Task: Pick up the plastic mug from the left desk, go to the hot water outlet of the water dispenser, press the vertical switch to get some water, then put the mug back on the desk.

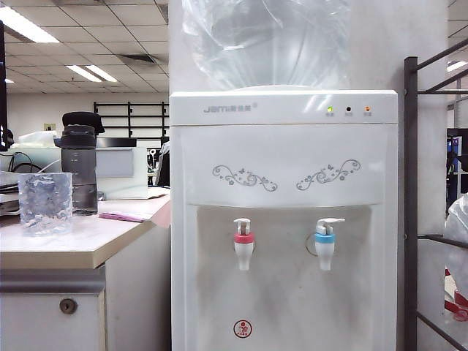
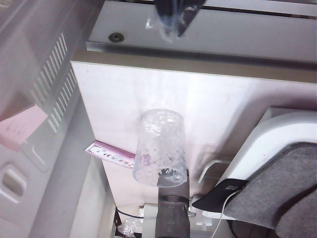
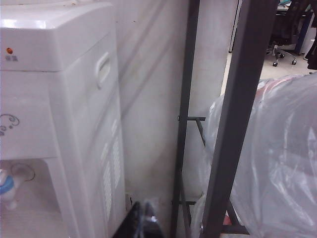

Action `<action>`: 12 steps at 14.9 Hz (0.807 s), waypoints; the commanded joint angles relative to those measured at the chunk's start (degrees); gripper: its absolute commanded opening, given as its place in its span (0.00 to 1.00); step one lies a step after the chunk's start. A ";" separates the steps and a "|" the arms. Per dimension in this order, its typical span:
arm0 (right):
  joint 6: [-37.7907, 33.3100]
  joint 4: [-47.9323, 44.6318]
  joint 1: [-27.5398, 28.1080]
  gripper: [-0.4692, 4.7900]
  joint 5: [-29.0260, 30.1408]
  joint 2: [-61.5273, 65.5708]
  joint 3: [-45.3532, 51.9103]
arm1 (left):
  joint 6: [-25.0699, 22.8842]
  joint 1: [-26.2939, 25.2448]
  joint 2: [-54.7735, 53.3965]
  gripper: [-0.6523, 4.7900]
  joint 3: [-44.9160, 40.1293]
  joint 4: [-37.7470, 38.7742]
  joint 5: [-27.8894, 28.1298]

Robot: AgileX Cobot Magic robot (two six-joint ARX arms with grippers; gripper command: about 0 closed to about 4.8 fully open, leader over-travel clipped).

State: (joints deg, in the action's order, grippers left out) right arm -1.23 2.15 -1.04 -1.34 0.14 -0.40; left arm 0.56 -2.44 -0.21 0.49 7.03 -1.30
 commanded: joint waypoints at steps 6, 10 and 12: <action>-0.31 -0.68 -0.07 0.09 0.00 0.02 -0.57 | 1.88 -0.13 0.07 0.11 1.40 -8.24 -4.15; -4.59 1.77 -0.11 0.64 9.31 0.85 -11.45 | 7.69 -0.11 -0.35 0.77 13.33 -6.58 -8.98; -6.03 2.99 -0.11 0.85 10.67 3.32 -18.49 | 9.25 -0.04 -3.19 0.86 21.24 -6.73 -10.27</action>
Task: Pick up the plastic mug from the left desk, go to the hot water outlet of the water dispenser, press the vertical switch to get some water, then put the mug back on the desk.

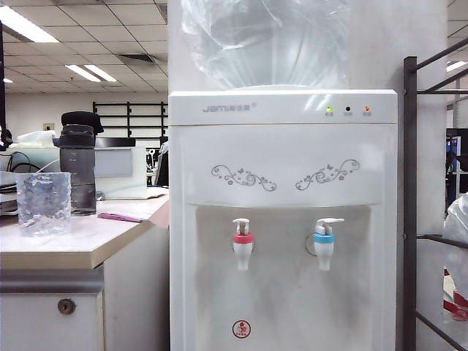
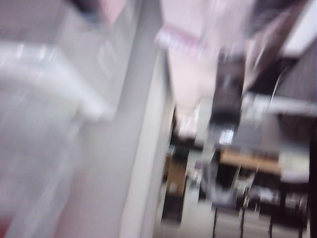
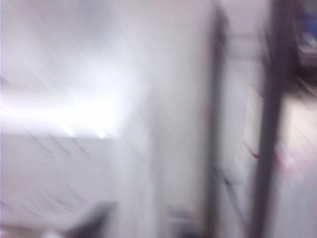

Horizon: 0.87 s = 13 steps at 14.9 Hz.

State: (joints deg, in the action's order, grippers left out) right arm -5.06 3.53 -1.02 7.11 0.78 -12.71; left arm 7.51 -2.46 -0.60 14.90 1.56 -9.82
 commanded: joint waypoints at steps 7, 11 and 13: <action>3.54 -4.57 -0.15 0.93 8.31 20.79 -22.12 | -14.51 2.67 -32.02 0.87 26.99 -5.44 -6.10; 0.63 -11.72 -1.92 0.93 12.85 29.20 -24.94 | -17.40 0.26 -45.51 1.00 27.32 -5.92 14.91; 1.75 -15.30 -4.68 0.93 10.08 32.11 -25.18 | -18.38 -2.01 -55.34 1.00 27.32 -9.29 22.71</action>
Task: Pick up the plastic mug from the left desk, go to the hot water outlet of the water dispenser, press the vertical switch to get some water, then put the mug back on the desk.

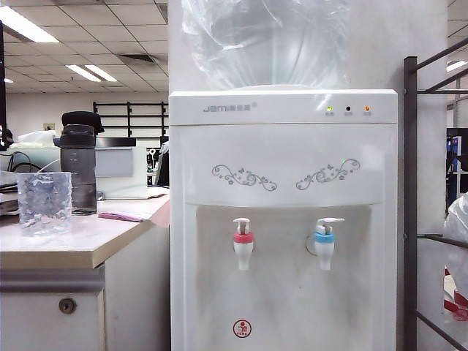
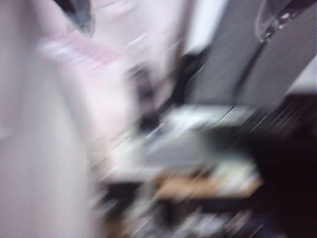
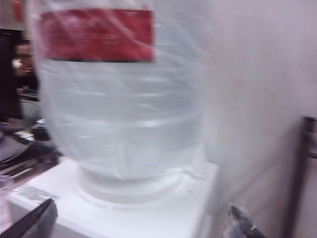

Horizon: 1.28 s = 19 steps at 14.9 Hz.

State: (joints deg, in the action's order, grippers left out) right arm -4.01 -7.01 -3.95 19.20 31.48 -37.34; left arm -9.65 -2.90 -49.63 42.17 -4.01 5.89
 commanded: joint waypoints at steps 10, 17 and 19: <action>8.70 -8.11 -13.05 0.93 -8.90 10.88 -0.59 | -12.92 -10.91 -47.23 1.00 9.14 -22.34 -3.58; 11.98 -11.93 -30.21 0.93 -1.70 27.56 -2.78 | -16.44 -10.62 -51.54 1.00 9.18 -23.23 -15.21; 12.92 -13.86 -33.40 0.93 -2.73 29.48 -3.50 | -12.61 -10.38 -51.52 1.00 9.18 -22.49 -19.21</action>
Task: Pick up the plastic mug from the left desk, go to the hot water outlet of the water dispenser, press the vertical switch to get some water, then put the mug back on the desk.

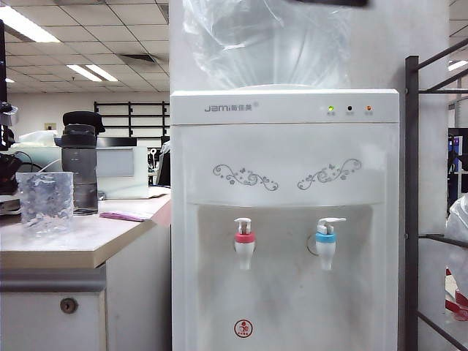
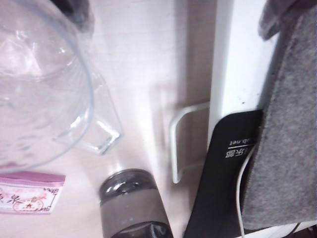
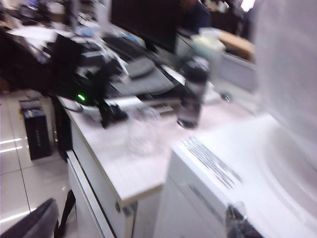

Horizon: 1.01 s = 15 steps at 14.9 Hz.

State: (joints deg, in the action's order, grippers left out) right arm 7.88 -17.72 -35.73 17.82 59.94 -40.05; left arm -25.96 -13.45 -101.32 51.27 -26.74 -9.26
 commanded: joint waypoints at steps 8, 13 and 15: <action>1.84 0.09 -1.73 0.93 -2.93 2.78 -0.96 | 11.10 0.90 -11.37 0.99 0.11 -21.00 -9.84; 7.10 1.62 -1.40 0.92 -3.96 3.50 -0.96 | 22.34 2.03 -15.06 0.73 0.13 -28.30 -9.97; 7.10 1.66 -1.42 0.92 -3.98 3.50 -0.96 | 22.34 2.16 -15.19 0.24 0.13 -29.18 -10.51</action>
State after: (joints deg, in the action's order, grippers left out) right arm 14.85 -15.51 -37.08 13.93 63.53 -40.53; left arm -3.75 -11.31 -116.55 51.37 -54.68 -19.35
